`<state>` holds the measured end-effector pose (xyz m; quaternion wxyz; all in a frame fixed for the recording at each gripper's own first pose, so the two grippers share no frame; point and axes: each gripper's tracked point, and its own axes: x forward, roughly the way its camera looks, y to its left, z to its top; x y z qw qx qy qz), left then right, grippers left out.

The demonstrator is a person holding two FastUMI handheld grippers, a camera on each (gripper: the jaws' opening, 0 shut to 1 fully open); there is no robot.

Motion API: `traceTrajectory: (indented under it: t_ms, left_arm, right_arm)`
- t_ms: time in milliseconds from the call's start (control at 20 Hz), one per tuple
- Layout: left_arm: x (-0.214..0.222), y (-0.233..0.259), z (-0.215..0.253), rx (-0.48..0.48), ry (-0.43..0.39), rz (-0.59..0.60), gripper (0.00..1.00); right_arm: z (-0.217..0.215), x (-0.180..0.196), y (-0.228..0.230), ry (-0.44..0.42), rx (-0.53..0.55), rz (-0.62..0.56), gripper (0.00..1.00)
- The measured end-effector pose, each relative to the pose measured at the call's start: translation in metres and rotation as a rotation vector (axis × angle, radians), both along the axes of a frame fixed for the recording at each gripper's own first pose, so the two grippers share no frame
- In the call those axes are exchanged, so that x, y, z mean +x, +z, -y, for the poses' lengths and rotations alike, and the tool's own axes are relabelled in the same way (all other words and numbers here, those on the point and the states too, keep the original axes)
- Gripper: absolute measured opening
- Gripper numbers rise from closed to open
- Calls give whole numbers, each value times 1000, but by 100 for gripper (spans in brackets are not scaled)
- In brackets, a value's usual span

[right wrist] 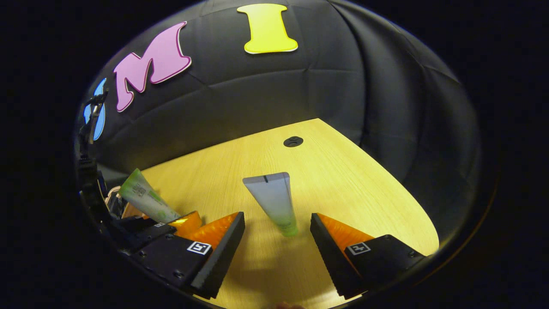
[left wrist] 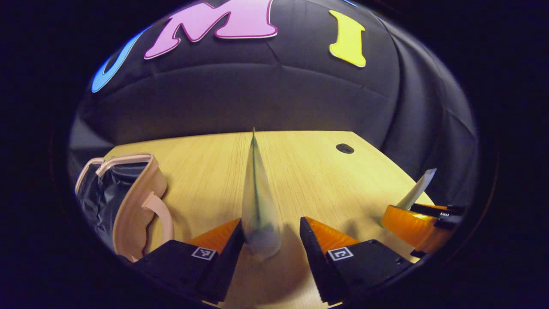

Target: First open the suitcase, pack the skin care products into it, and then close the suitcase.

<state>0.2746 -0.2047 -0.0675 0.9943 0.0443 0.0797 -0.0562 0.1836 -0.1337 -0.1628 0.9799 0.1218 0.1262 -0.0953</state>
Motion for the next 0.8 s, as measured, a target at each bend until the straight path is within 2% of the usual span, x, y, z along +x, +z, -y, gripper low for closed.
traceTrajectory:
  t_ms: [150, 200, 250, 400, 450, 500, 650, 700, 800]
  left_arm:
    - [9, -6, -4, 25, 46, -23, 67]
    - [9, -9, -5, 29, 62, -28, 53]
    - [11, -7, -3, 30, 66, -20, 50]
    - [13, -6, -5, 17, 57, -9, 47]
    - [13, -6, -6, 15, 45, -2, 46]
    - [13, -6, -7, 30, 35, 1, 52]
    - [14, -6, -8, 40, 20, 4, 48]
    - [13, -5, -7, 39, 20, 4, 47]
    - [13, -5, -8, 44, 23, 4, 47]
  right_arm:
    - [0, 11, -3, -1, -11, 14, 98]
    - [0, 13, -3, 0, -19, 16, 98]
    - [1, 16, -4, -8, -24, 20, 98]
    - [6, 28, -1, -42, -1, 42, 98]
    - [8, 32, 0, -49, 9, 50, 91]
    - [9, 36, 1, -54, 16, 56, 98]
    - [14, 39, -4, -66, -47, 41, 97]
    - [17, 39, -2, -75, -91, 35, 94]
    - [25, 42, -2, -107, -150, 17, 67]
